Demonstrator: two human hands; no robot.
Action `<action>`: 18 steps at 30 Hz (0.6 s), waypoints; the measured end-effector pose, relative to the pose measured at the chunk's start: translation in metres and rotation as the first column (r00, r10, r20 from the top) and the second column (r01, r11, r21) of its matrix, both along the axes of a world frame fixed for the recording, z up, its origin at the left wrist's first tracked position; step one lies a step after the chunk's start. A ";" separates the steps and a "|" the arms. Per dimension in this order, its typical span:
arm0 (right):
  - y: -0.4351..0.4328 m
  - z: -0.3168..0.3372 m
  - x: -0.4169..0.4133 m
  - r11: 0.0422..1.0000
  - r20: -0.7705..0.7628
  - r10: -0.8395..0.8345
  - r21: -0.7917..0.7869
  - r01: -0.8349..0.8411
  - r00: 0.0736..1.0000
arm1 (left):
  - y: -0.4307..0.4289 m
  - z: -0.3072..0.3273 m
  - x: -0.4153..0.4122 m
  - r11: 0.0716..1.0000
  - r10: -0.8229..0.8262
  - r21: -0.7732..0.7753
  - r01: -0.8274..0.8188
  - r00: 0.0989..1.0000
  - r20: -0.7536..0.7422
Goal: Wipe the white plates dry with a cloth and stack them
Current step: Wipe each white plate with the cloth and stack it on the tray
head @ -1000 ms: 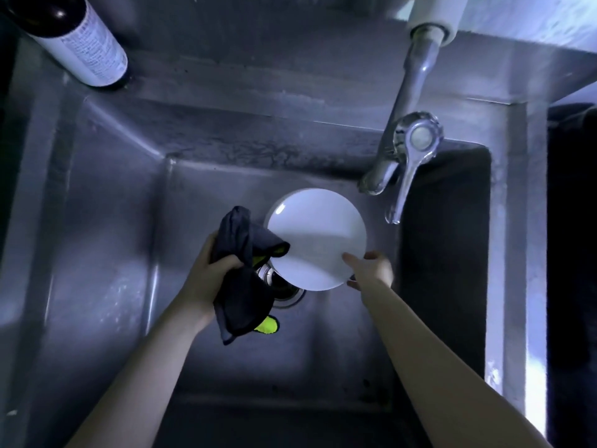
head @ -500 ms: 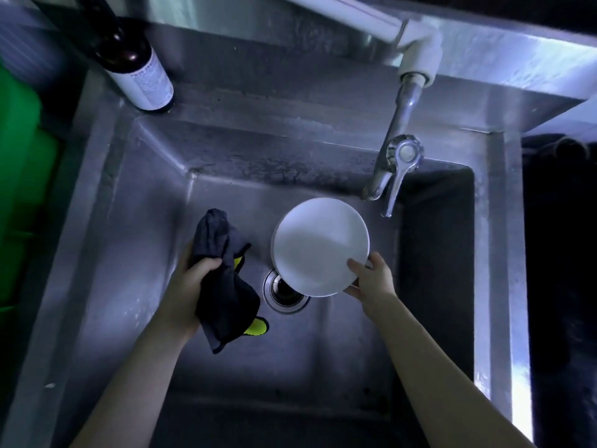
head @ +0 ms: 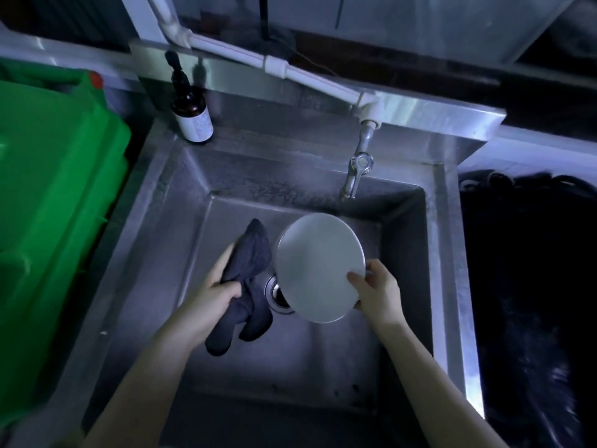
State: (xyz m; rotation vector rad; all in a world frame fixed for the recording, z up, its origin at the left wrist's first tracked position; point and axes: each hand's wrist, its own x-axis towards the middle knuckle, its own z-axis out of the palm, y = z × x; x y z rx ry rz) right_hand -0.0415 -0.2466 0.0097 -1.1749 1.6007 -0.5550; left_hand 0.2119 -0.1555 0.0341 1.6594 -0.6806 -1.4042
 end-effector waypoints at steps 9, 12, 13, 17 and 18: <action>0.046 0.059 -0.019 0.994 0.374 -0.088 -0.021 0.103 0.923 | 0.003 0.051 -0.063 0.919 -0.159 -0.212 0.332 0.806 0.571; 0.052 0.068 -0.029 0.989 0.415 -0.115 -0.035 0.142 0.903 | 0.001 0.066 -0.070 0.909 -0.115 -0.260 0.325 0.797 0.594; 0.054 0.071 -0.031 0.987 0.423 -0.130 -0.031 0.158 0.897 | 0.002 0.073 -0.075 0.903 -0.098 -0.281 0.324 0.795 0.599; 0.056 0.081 -0.032 0.978 0.474 -0.177 -0.016 0.210 0.862 | 0.005 0.096 -0.101 0.774 -0.130 -0.355 0.524 0.681 0.720; 0.056 0.082 -0.033 0.974 0.483 -0.189 -0.019 0.227 0.855 | 0.004 0.100 -0.106 0.743 -0.118 -0.359 0.564 0.639 0.760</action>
